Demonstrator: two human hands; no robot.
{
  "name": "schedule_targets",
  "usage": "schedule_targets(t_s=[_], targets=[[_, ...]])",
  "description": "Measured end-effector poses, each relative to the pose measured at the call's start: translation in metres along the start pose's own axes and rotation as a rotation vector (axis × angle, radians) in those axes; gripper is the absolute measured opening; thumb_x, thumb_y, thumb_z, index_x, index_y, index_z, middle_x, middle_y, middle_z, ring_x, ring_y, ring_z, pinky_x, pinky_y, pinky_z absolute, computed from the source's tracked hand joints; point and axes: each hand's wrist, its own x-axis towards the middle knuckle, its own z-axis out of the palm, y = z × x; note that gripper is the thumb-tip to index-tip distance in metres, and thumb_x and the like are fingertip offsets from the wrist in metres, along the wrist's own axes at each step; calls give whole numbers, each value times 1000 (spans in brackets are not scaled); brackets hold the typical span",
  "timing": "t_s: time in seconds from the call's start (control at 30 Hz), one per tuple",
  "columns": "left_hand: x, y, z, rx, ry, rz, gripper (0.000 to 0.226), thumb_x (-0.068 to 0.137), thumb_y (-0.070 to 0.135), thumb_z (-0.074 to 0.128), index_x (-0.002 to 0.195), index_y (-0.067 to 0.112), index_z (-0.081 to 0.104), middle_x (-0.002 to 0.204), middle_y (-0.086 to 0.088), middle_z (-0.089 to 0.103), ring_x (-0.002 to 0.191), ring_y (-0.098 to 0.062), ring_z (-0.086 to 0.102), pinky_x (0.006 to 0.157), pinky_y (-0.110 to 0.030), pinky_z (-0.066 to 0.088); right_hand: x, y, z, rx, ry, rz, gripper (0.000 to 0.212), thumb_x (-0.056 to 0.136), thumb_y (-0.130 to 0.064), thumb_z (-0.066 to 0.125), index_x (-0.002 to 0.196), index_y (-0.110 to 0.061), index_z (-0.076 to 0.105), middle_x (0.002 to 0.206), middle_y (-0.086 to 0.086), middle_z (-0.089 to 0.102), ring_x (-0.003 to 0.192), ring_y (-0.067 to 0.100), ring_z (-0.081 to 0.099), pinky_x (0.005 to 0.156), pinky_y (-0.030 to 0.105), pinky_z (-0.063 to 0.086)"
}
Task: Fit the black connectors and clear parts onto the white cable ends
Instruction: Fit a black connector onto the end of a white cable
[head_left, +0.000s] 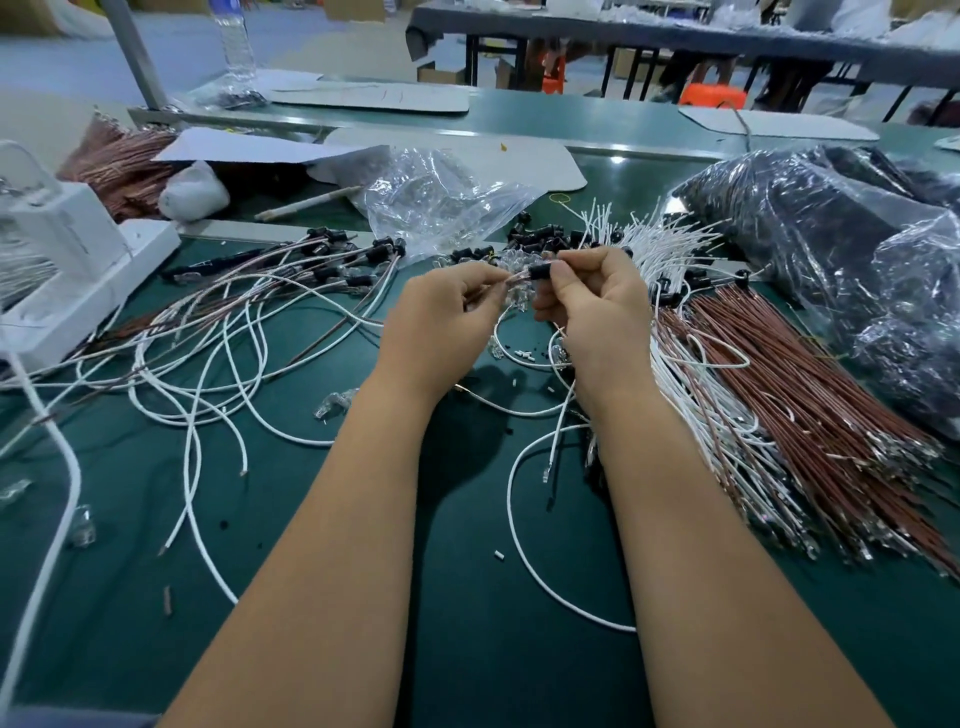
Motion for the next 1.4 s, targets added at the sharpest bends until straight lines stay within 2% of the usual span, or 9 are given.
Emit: schedule_targets(t_s=[0.1,0.2,0.33,0.5,0.77,1.03,1.17,1.27,1.4], targets=[[1,-3,-7,193,74,62,22,89,16,59,105,21,73,73,11,66,64,-6,51,62,-24,39,2,-1,-3,-28,96,-5,13,96,-2,52,91,-12,58,77,5,65,65,13,65,63,27,56],[3,-7,-18,435,408,84,26,89,14,55,107,18,74,89,-4,73,86,-26,58,77,-33,41,2,-1,-4,-246,156,-72,17,97,-2,47,96,-16,57,81,1,66,72,14,67,68,27,57],[6,-16,-37,551,737,-235,45,88,10,49,126,28,61,121,0,62,112,-32,46,89,-36,27,5,-6,-13,-449,302,-148,21,94,-3,46,99,-19,58,83,-7,62,76,13,64,66,23,53],[7,-16,-19,653,404,-368,85,67,2,48,145,32,30,153,-13,17,140,-35,14,111,-54,9,13,-7,-32,-738,379,-94,23,90,-5,44,102,-16,61,99,2,64,87,20,59,68,31,46],[11,-3,17,569,72,-134,51,78,11,55,124,33,57,147,-6,23,138,-29,10,111,-54,8,12,2,-36,-1370,167,52,14,89,-16,51,94,-3,54,116,21,55,106,36,48,80,39,40],[4,-1,39,430,-120,19,29,86,18,51,104,35,68,134,6,47,128,-17,19,102,-37,11,13,4,-38,-1379,167,19,17,87,-4,52,71,-8,46,80,14,58,89,33,55,59,33,32],[4,-1,37,384,-93,36,28,89,17,51,104,34,69,123,12,55,123,-15,25,94,-30,13,12,2,-36,-1319,198,31,4,85,-2,49,87,-4,52,91,16,59,93,34,52,64,35,36],[4,1,34,303,-63,24,30,90,13,51,107,31,68,118,10,61,121,-17,33,85,-26,14,13,1,-35,-1260,289,48,23,92,-8,44,112,1,51,109,17,60,99,34,54,68,37,40],[2,4,31,218,-3,43,33,89,7,51,110,26,68,111,6,67,117,-19,43,89,-28,24,14,2,-35,-1148,366,11,21,96,-10,34,110,-1,47,89,11,58,82,28,57,58,35,43]])
